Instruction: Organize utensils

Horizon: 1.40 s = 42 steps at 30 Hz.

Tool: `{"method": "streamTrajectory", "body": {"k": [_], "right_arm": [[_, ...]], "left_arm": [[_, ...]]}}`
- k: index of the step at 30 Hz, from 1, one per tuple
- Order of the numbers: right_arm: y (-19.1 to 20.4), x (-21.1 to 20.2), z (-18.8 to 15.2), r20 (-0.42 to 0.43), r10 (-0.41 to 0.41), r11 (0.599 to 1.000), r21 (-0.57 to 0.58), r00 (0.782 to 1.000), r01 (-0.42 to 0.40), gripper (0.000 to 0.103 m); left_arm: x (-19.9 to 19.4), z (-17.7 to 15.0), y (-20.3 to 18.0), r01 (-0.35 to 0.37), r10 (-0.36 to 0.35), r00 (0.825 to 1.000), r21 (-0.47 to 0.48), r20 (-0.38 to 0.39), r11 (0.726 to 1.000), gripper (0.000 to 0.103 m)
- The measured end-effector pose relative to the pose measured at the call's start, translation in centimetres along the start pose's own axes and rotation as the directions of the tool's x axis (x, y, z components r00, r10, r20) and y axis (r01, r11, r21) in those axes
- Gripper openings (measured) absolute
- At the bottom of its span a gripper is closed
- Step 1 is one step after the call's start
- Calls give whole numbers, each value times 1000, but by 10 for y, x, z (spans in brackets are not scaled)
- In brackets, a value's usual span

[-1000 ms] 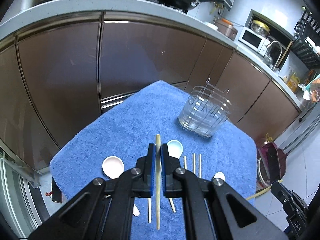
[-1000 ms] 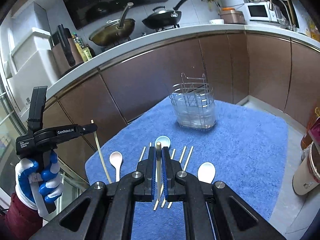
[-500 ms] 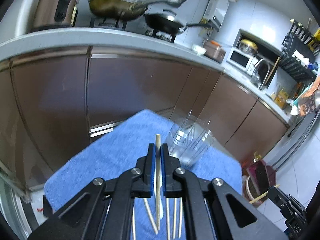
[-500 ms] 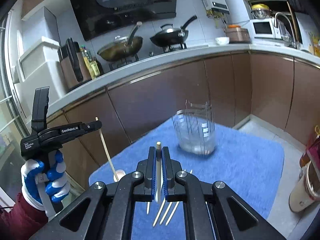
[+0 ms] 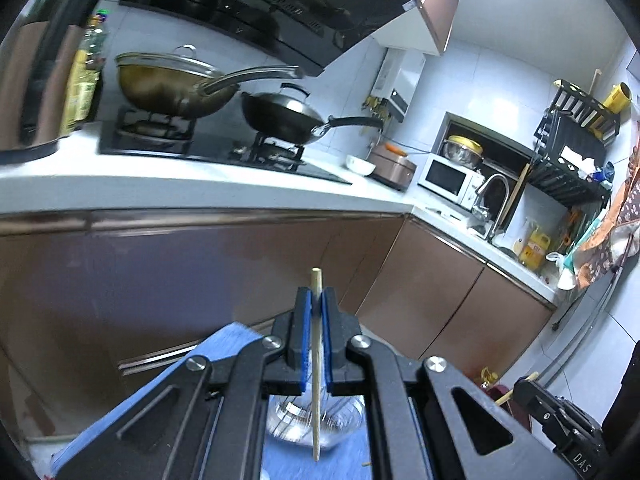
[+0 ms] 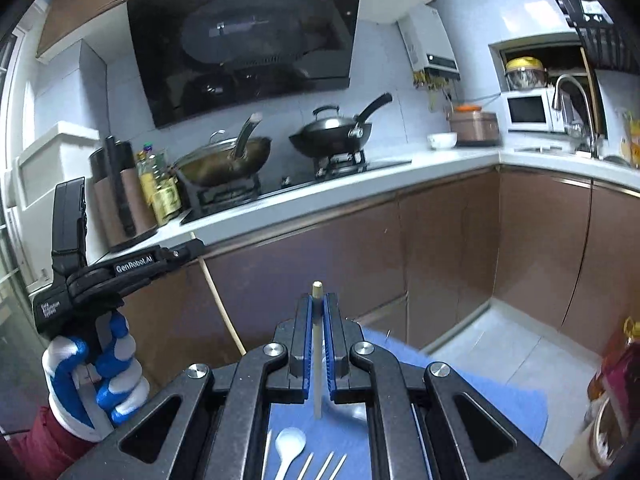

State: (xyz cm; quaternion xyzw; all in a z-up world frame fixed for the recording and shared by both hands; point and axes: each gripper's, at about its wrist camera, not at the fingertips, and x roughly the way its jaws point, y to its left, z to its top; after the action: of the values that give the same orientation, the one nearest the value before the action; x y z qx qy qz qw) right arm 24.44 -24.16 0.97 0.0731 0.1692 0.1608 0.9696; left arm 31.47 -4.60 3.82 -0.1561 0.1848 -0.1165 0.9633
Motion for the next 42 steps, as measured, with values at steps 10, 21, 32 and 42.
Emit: {"method": "streamTrajectory", "body": {"k": [10, 21, 32, 42], "right_arm": [[-36, 75, 2, -24, -48, 999, -12, 999, 48, 6], [-66, 135, -47, -104, -74, 997, 8, 992, 76, 6], [-86, 152, -92, -155, -102, 992, 59, 983, 112, 8], [-80, 114, -78, -112, -118, 989, 74, 987, 127, 28]], "left_arm": [[104, -14, -15, -43, 44, 999, 42, -7, 998, 5], [180, -68, -1, -131, 134, 989, 47, -61, 990, 5], [194, -111, 11, -144, 153, 984, 96, -91, 985, 8], [154, -104, 11, -146, 157, 985, 133, -70, 980, 36]]}}
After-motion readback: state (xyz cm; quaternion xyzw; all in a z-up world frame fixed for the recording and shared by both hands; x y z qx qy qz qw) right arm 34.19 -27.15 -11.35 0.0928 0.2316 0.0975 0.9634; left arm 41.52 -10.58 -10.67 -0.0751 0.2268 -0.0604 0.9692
